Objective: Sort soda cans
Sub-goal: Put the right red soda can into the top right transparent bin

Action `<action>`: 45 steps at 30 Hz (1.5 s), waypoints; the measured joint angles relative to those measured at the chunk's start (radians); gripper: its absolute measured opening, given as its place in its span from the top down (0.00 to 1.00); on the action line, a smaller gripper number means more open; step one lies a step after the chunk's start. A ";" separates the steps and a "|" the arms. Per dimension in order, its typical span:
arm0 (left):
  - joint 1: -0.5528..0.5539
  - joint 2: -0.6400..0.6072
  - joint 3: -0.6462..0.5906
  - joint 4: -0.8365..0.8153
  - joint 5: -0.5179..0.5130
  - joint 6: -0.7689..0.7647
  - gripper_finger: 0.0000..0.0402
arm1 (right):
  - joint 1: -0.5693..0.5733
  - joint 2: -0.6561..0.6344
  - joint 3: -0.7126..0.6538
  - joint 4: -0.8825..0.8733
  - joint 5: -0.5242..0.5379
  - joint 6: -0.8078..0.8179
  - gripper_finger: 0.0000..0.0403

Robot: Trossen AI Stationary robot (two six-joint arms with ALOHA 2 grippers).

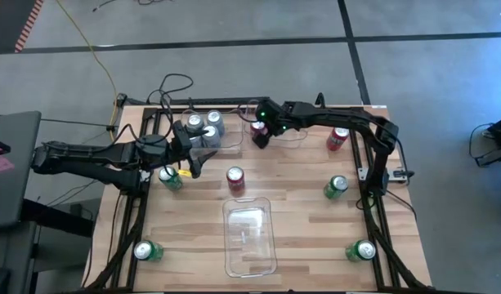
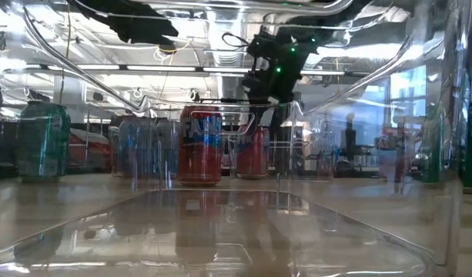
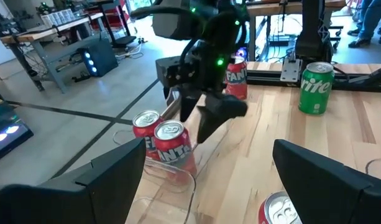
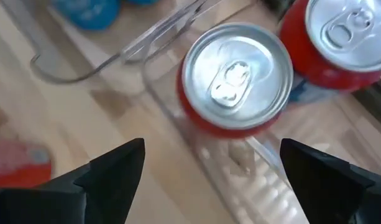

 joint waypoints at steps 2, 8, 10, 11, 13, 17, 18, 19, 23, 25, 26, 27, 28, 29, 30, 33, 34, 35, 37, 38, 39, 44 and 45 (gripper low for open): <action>0.000 0.000 0.000 0.000 0.000 0.000 0.14 | 0.011 -0.005 0.023 -0.058 0.001 -0.015 0.04; 0.000 0.000 0.000 -0.016 0.000 0.000 0.14 | 0.044 -0.070 0.031 -0.211 0.072 -0.049 0.04; 0.000 0.000 0.000 -0.016 0.000 -0.002 0.14 | 0.052 -0.107 0.031 -0.250 0.096 -0.050 0.04; 0.000 0.000 0.000 -0.016 0.000 -0.004 0.14 | 0.056 -0.129 0.031 -0.270 0.103 -0.050 0.04; 0.000 0.000 0.000 -0.016 0.000 -0.005 0.14 | 0.060 -0.172 0.031 -0.296 0.108 -0.052 0.04; 0.000 0.000 0.000 -0.015 0.000 -0.005 0.14 | 0.065 -0.258 0.031 -0.366 0.109 -0.046 0.04; 0.000 0.000 0.000 -0.015 0.000 -0.005 0.14 | 0.067 -0.275 0.031 -0.391 0.112 -0.039 0.04; 0.000 0.000 0.000 -0.015 0.000 -0.005 0.14 | 0.067 -0.292 0.031 -0.419 0.123 -0.028 0.04; 0.000 0.000 0.000 -0.015 0.000 -0.007 0.14 | 0.062 -0.358 0.018 -0.535 0.230 0.011 0.04; 0.000 0.000 0.000 -0.015 0.000 -0.007 0.14 | 0.050 -0.398 -0.017 -0.560 0.244 0.032 0.04; 0.000 0.000 0.000 -0.015 0.000 -0.007 0.14 | 0.042 -0.419 -0.038 -0.571 0.243 0.045 0.04; 0.000 0.000 0.000 -0.015 0.000 -0.007 0.14 | 0.034 -0.440 -0.064 -0.574 0.243 0.056 0.04; 0.000 0.000 0.000 -0.015 0.000 -0.007 0.14 | 0.026 -0.460 -0.091 -0.581 0.242 0.067 0.04; 0.000 0.000 0.000 -0.015 0.000 -0.006 0.14 | 0.017 -0.480 -0.117 -0.592 0.242 0.078 0.04; 0.000 0.000 0.000 -0.015 0.000 -0.001 0.14 | 0.008 -0.503 -0.147 -0.599 0.242 0.086 0.04; 0.000 0.000 0.000 -0.015 -0.001 0.001 0.14 | -0.020 -0.569 -0.239 -0.602 0.239 0.103 0.04; 0.000 0.000 0.000 -0.015 -0.001 0.001 0.14 | -0.032 -0.588 -0.266 -0.601 0.236 0.105 0.04; 0.000 0.000 0.000 -0.014 -0.001 0.002 0.14 | -0.042 -0.607 -0.292 -0.601 0.233 0.106 0.04; 0.000 0.000 0.000 -0.013 -0.001 0.003 0.14 | -0.067 -0.642 -0.336 -0.601 0.195 0.107 0.04; 0.000 0.000 0.000 -0.013 -0.001 0.002 0.14 | -0.080 -0.659 -0.357 -0.599 0.176 0.106 0.04; 0.000 0.000 0.000 -0.012 -0.001 0.001 0.14 | -0.093 -0.675 -0.376 -0.595 0.163 0.103 0.04; 0.000 0.000 0.000 -0.010 -0.001 0.001 0.14 | -0.162 -0.737 -0.443 -0.593 0.154 0.097 0.04; 0.000 0.000 0.000 -0.010 -0.001 0.000 0.14 | -0.179 -0.748 -0.454 -0.595 0.154 0.097 0.04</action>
